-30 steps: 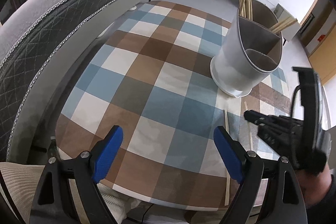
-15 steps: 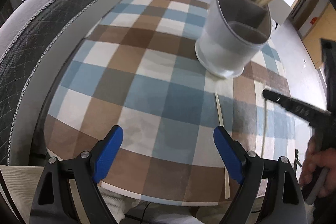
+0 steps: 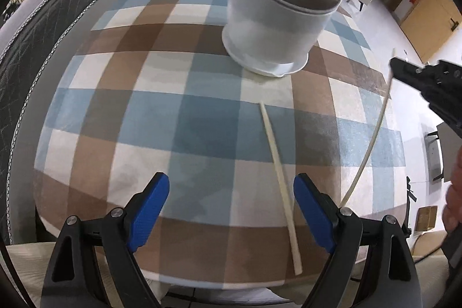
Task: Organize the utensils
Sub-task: 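Close the left gripper on the last chopstick while the right gripper holds its chopstick, then lift both held chopsticks and carry them above the utensil holder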
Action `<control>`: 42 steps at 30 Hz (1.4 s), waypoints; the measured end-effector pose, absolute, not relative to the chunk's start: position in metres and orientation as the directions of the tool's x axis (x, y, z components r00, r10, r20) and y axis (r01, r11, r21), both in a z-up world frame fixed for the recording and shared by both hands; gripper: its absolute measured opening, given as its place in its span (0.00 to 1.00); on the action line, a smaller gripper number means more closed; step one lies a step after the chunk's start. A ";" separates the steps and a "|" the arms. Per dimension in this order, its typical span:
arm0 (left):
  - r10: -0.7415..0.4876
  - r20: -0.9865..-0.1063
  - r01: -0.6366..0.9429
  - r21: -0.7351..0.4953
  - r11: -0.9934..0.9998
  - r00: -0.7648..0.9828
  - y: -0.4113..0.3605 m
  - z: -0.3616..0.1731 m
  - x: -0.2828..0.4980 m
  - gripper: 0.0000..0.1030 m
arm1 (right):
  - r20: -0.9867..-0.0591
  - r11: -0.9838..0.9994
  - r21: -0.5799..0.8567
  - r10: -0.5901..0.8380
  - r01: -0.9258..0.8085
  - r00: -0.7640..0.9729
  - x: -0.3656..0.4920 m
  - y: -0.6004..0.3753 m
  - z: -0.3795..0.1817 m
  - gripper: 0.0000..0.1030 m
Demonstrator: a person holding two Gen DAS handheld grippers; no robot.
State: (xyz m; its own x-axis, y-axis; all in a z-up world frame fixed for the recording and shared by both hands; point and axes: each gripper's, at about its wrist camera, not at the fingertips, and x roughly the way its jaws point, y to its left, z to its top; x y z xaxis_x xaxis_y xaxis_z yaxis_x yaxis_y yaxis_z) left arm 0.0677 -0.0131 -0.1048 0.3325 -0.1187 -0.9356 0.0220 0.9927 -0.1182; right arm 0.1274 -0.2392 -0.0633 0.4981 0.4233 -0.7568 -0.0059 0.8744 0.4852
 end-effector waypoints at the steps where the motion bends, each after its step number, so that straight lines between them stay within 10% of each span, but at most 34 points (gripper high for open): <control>1: -0.116 -0.939 0.011 -0.119 0.993 0.323 -0.015 -0.108 0.071 0.82 | -0.751 0.871 0.491 0.423 0.002 0.508 0.127 -0.243 -0.061 0.05; 17: -0.072 -0.974 -0.069 -0.088 0.994 0.216 -0.046 -0.139 0.123 0.61 | -0.713 0.874 0.486 0.396 0.001 0.578 0.128 -0.262 -0.042 0.05; 24: -0.030 -0.978 -0.052 -0.041 0.998 0.206 -0.057 -0.133 0.137 0.02 | -0.691 0.873 0.487 0.398 -0.017 0.603 0.126 -0.262 -0.032 0.05; 42: -0.104 -0.861 -0.038 -0.141 0.989 0.498 -0.071 -0.063 0.121 0.01 | -0.680 0.890 0.450 0.392 -0.069 0.620 0.117 -0.251 -0.025 0.05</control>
State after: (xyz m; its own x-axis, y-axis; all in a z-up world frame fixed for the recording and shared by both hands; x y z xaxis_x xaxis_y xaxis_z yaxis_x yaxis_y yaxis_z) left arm 0.1210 -0.0706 -0.0628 0.4977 -0.1038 -0.8611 -0.0384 0.9892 -0.1414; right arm 0.1167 -0.2515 -0.0253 0.6195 0.3917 -0.6802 -0.0691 0.8905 0.4498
